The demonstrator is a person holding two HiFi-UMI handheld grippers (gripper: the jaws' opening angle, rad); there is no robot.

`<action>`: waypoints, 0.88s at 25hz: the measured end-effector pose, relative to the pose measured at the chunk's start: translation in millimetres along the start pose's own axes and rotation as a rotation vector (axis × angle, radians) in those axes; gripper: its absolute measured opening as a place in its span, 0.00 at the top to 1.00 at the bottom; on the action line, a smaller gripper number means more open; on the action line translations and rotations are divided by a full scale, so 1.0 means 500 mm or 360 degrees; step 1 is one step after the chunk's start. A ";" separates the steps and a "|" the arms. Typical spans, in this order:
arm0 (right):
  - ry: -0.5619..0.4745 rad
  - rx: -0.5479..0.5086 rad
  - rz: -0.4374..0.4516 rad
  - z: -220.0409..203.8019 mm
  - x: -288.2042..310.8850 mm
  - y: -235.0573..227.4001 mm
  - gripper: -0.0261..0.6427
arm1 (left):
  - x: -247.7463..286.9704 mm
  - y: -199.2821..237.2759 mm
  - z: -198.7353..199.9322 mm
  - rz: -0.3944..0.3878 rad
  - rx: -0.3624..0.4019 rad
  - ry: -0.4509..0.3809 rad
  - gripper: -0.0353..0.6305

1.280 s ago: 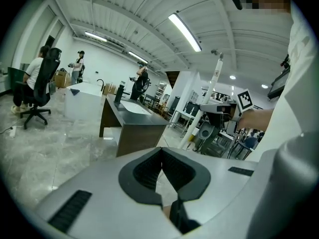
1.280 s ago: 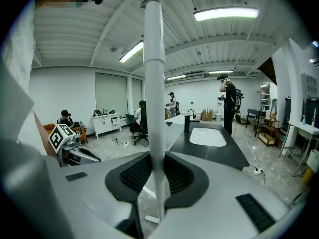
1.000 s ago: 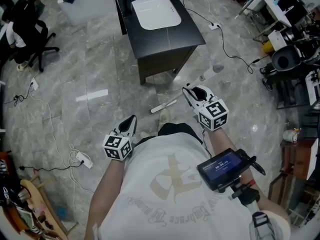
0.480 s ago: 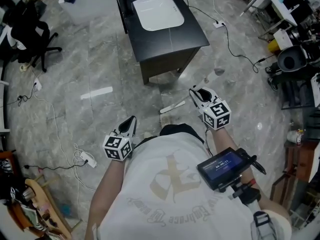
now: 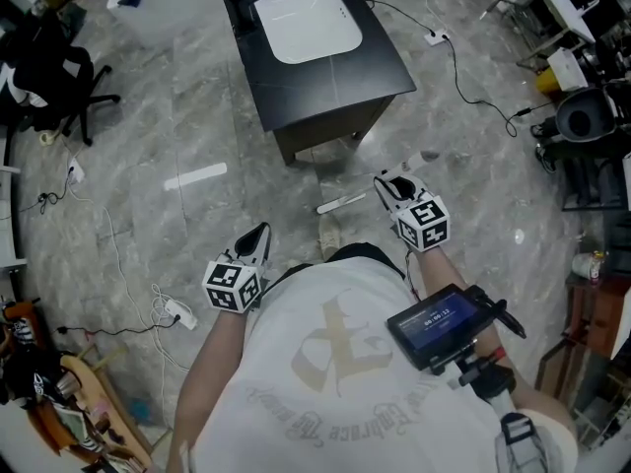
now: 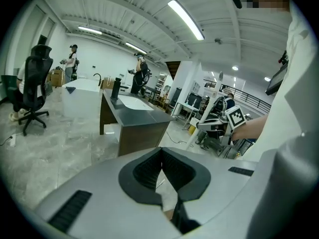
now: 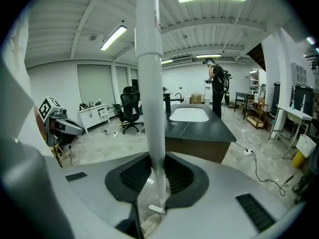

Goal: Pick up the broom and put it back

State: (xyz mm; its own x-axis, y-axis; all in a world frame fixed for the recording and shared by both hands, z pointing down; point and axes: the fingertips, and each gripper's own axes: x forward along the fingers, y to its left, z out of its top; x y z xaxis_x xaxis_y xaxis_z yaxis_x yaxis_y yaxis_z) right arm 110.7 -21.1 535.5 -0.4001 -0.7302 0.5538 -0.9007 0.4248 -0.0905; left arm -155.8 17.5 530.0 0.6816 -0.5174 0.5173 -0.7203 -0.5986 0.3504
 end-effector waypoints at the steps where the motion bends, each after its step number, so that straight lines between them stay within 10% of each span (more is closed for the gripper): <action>1: 0.0011 -0.0002 0.0003 -0.002 0.008 -0.007 0.82 | 0.007 0.000 0.006 0.0001 0.0001 0.0002 0.93; 22: 0.0310 -0.0087 0.0068 -0.100 0.188 -0.144 0.82 | 0.059 0.045 0.028 0.0185 -0.0106 0.0115 0.93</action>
State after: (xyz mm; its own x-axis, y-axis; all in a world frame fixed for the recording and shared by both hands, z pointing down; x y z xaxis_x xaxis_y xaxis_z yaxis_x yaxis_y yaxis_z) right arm 146.4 -93.6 635.2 -0.3928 -0.5956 0.7007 -0.8709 0.4856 -0.0754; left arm -150.2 -19.7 542.3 0.5840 -0.5343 0.6112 -0.8024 -0.4940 0.3348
